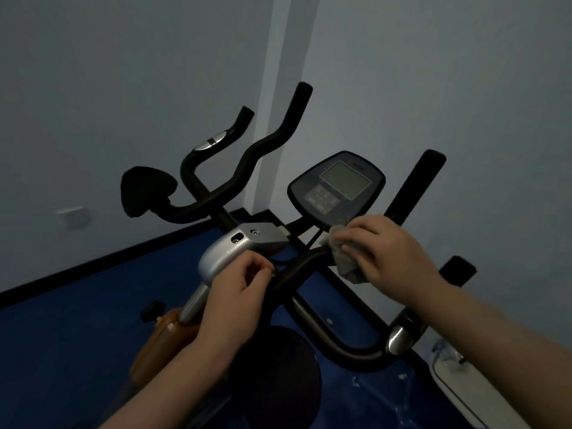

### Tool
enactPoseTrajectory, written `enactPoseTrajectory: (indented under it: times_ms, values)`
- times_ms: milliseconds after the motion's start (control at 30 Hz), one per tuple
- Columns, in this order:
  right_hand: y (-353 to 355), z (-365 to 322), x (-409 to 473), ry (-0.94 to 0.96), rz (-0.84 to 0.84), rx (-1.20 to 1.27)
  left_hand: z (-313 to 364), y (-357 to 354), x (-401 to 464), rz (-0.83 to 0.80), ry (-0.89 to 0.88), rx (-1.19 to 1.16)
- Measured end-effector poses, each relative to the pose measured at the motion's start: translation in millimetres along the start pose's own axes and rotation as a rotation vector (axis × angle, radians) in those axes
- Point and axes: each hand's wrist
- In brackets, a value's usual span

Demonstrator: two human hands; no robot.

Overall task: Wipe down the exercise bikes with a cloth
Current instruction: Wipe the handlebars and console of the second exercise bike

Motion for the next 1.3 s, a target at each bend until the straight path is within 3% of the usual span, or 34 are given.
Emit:
enactPoseTrajectory:
  times_ms: [67,167,367,467,633,767,933,1067,1167,1300]
  values:
    - [-9,-20,8,-0.016,0.036,0.031,0,-1,1,-0.001,0.000,-0.018]
    - [-41,-65,3,0.085,-0.052,0.109,-2,0,-1,-0.036,0.009,-0.030]
    - [-10,-22,-10,-0.012,-0.020,-0.062,-3,6,0,-0.100,-0.069,0.071]
    - [4,-20,-4,-0.181,0.003,-0.168,1,2,9,-0.149,-0.119,0.074]
    - [39,15,11,-0.555,0.353,-0.151,21,-30,39,-0.188,-0.229,0.077]
    - [8,11,15,-0.714,0.301,-0.117,25,-54,49,-0.207,-0.285,0.105]
    - [-25,-9,6,-0.850,0.480,0.041,15,-57,51,-0.111,-0.192,0.003]
    - [-38,-46,-11,-0.715,0.351,-0.041,12,-55,49,-0.108,-0.173,0.016]
    - [-7,-21,-8,-0.616,0.216,0.019,14,-51,47,-0.096,-0.123,-0.047]
    - [-5,-12,5,-0.783,0.362,-0.021,15,-44,42,-0.080,-0.092,-0.104]
Point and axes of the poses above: each hand's wrist, its own x-axis towards the middle knuckle, its own y-axis out of the back of the hand, z = x × y, and after that the axes turned 2 degrees about z, right-handed
